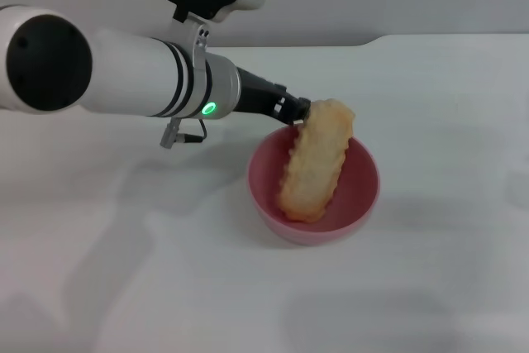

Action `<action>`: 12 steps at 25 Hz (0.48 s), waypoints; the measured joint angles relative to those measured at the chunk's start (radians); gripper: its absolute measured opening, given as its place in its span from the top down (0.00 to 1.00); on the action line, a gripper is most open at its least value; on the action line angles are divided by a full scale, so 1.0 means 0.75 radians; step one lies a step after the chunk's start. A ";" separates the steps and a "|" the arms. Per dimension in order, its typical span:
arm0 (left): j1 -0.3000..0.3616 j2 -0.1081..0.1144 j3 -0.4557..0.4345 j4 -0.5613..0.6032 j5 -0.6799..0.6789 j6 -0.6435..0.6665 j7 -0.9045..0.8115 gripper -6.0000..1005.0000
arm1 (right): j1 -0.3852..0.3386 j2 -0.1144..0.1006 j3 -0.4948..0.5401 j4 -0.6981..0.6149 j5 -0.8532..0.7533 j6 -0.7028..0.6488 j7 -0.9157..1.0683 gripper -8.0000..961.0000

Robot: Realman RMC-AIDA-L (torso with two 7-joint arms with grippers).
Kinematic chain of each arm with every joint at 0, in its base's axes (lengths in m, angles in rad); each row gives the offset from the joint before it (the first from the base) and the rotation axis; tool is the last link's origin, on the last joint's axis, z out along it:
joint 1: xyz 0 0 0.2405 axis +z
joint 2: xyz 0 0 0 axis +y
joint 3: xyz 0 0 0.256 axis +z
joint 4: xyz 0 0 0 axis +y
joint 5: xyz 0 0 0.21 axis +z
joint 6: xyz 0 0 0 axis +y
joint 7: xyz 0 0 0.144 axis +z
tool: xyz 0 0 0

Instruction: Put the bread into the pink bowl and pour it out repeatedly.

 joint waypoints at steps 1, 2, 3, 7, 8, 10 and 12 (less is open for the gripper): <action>0.013 0.000 0.000 0.018 0.000 0.018 0.013 0.77 | 0.000 0.000 -0.008 0.000 -0.001 0.000 0.000 0.31; 0.030 0.001 -0.001 0.039 0.001 0.046 0.035 0.73 | 0.000 0.000 -0.016 0.000 -0.001 -0.001 0.000 0.31; 0.044 0.002 -0.004 0.059 0.001 0.073 0.056 0.68 | 0.000 0.001 -0.027 0.001 -0.001 -0.002 0.000 0.31; 0.221 0.003 -0.007 0.203 0.001 0.499 0.217 0.51 | -0.002 0.004 -0.055 0.008 -0.002 -0.011 0.069 0.31; 0.221 0.003 -0.007 0.203 0.001 0.499 0.217 0.47 | -0.002 0.004 -0.057 0.011 -0.002 -0.011 0.094 0.31; 0.296 0.003 -0.001 0.212 0.001 0.740 0.275 0.39 | -0.004 0.003 -0.059 0.022 -0.003 -0.017 0.126 0.31; 0.332 0.003 -0.003 0.183 0.001 0.906 0.316 0.31 | -0.007 0.003 -0.061 0.033 -0.003 -0.033 0.137 0.31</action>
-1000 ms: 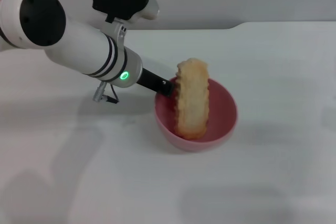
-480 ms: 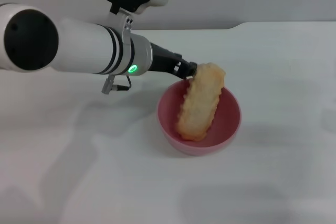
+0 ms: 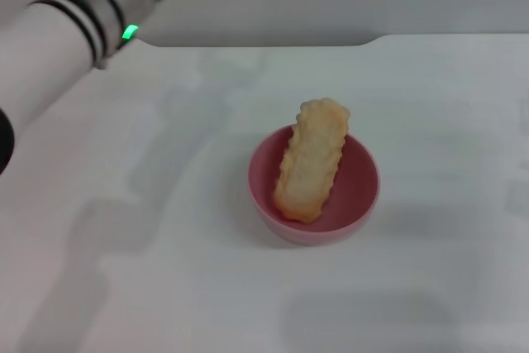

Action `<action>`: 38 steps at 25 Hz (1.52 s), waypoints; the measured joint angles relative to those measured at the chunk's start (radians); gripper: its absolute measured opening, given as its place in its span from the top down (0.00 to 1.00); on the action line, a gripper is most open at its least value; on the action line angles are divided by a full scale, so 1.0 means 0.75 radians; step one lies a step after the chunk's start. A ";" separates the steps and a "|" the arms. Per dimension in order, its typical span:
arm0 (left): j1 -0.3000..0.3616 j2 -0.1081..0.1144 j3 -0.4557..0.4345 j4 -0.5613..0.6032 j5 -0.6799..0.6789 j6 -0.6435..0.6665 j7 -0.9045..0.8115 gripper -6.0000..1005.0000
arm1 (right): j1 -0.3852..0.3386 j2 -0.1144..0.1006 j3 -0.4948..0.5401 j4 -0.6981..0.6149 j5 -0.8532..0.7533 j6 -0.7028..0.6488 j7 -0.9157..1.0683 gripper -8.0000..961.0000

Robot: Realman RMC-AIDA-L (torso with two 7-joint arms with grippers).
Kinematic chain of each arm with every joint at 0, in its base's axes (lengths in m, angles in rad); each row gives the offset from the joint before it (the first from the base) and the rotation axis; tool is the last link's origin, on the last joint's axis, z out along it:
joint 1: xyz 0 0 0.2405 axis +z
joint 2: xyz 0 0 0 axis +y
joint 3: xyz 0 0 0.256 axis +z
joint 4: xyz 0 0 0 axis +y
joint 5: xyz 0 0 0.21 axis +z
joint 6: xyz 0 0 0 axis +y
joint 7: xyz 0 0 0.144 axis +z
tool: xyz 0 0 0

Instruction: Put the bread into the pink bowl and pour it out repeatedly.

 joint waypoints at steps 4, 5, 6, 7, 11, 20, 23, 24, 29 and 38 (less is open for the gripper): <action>0.024 0.001 -0.045 -0.161 -0.007 0.218 -0.001 0.18 | -0.011 0.001 -0.039 0.019 -0.005 -0.067 0.003 0.31; 0.030 0.001 -0.055 -0.226 -0.012 0.294 -0.022 0.15 | -0.013 0.001 -0.062 0.029 -0.005 -0.101 0.007 0.31; 0.033 0.001 -0.056 -0.263 -0.015 0.347 -0.043 0.15 | -0.014 0.001 -0.082 0.039 -0.006 -0.134 0.014 0.31; 0.038 0.000 -0.053 -0.335 -0.016 0.452 -0.082 0.15 | -0.012 0.001 -0.102 0.052 -0.006 -0.162 0.026 0.31; 0.053 -0.002 0.036 -0.611 -0.011 0.862 -0.290 0.15 | -0.019 -0.002 -0.159 0.073 -0.012 -0.191 0.132 0.31; 0.116 0.000 0.145 -0.745 -0.003 0.887 -0.511 0.15 | -0.069 -0.007 -0.291 0.112 -0.017 -0.160 0.305 0.31; 0.119 0.000 0.156 -0.752 -0.003 0.882 -0.517 0.15 | -0.074 -0.002 -0.308 0.154 -0.011 -0.182 0.309 0.31; 0.122 0.000 0.166 -0.758 -0.003 0.880 -0.520 0.15 | -0.076 -0.001 -0.313 0.164 -0.011 -0.194 0.311 0.31; 0.149 -0.002 0.224 -0.776 -0.008 0.887 -0.525 0.15 | -0.072 -0.008 -0.306 0.197 -0.007 -0.170 0.394 0.30; 0.162 -0.001 0.249 -0.780 -0.004 0.942 -0.555 0.15 | -0.068 -0.004 -0.350 0.275 -0.011 -0.325 0.482 0.29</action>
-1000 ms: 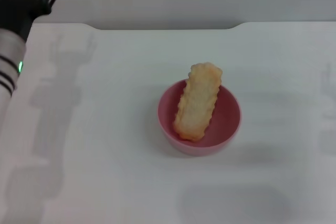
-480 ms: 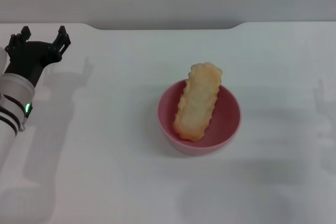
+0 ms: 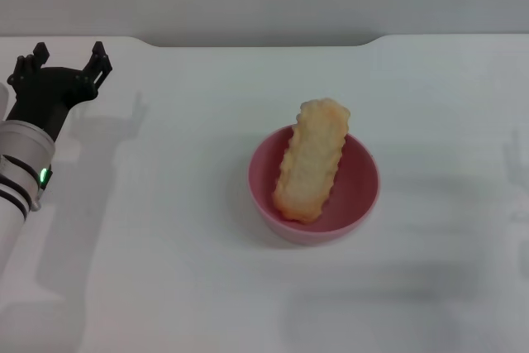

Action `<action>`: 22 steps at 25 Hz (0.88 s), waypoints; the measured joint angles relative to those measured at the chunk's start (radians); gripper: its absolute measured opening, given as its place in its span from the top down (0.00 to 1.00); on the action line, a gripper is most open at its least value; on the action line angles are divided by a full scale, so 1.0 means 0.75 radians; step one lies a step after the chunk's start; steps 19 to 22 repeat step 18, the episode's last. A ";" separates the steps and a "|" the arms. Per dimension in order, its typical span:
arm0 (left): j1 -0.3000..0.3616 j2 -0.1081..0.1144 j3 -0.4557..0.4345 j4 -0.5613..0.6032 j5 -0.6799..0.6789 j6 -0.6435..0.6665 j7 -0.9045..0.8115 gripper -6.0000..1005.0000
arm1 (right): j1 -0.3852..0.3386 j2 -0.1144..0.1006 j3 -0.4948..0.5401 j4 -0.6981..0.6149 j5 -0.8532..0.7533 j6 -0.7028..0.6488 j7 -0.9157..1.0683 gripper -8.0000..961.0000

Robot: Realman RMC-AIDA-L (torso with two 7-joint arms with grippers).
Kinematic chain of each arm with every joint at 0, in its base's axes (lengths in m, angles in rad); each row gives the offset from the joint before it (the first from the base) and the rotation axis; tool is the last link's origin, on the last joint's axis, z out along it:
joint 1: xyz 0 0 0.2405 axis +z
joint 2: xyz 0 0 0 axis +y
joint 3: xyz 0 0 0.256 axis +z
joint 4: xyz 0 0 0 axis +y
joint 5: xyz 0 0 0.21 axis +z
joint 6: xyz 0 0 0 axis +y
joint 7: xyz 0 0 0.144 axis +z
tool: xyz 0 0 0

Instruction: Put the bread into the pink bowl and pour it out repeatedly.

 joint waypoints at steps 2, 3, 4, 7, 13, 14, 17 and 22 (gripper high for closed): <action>-0.003 0.000 0.003 -0.002 0.001 0.000 0.000 0.15 | 0.000 0.001 0.000 0.001 0.001 -0.001 0.001 0.29; -0.004 0.000 0.007 -0.002 0.001 0.000 0.000 0.15 | 0.000 0.001 -0.001 0.001 0.001 -0.001 0.002 0.29; -0.004 0.000 0.011 -0.003 0.001 0.000 0.000 0.15 | 0.000 0.002 -0.003 0.001 0.001 -0.001 0.002 0.29; -0.003 0.001 0.020 -0.001 0.001 0.004 -0.001 0.15 | -0.001 0.003 -0.012 0.002 0.001 -0.009 0.002 0.29; 0.000 0.001 0.035 0.002 0.002 0.022 -0.001 0.15 | -0.006 0.003 -0.017 0.016 -0.005 -0.040 0.003 0.29; 0.001 0.001 0.036 0.001 0.002 0.023 -0.001 0.15 | -0.006 0.003 -0.019 0.020 -0.005 -0.047 0.003 0.29; 0.003 0.001 0.036 0.002 0.002 0.023 -0.001 0.15 | -0.006 0.004 -0.039 0.036 -0.004 -0.095 0.004 0.29; 0.004 0.001 0.036 0.003 0.001 0.023 -0.001 0.15 | -0.006 0.005 -0.044 0.036 -0.002 -0.106 0.004 0.29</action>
